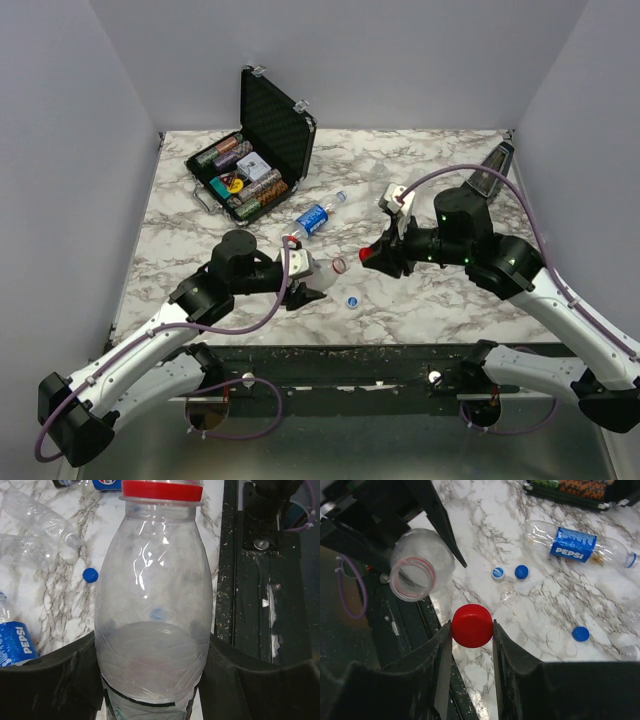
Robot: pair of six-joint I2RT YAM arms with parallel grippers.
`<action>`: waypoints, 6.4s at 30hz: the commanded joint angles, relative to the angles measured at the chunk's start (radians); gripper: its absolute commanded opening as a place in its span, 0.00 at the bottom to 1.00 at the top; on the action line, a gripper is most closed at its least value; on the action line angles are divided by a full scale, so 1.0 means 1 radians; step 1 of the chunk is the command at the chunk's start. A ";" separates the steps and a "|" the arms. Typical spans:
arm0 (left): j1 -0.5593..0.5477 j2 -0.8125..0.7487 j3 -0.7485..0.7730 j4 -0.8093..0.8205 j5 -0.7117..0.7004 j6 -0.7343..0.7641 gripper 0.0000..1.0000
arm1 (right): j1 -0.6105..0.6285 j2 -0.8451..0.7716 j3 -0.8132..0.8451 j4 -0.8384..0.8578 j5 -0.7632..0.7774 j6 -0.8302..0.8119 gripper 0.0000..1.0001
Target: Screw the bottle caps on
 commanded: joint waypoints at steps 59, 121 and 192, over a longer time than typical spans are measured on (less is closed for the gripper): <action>-0.075 0.010 -0.024 0.081 0.040 0.003 0.65 | 0.158 0.095 0.093 -0.074 -0.141 -0.171 0.45; -0.063 0.165 -0.161 0.913 -0.156 -0.499 0.63 | 0.149 0.087 0.188 0.315 0.418 0.183 0.69; -0.061 0.123 -0.172 0.821 -0.257 -0.485 0.63 | 0.147 0.033 0.171 0.334 0.150 0.177 0.82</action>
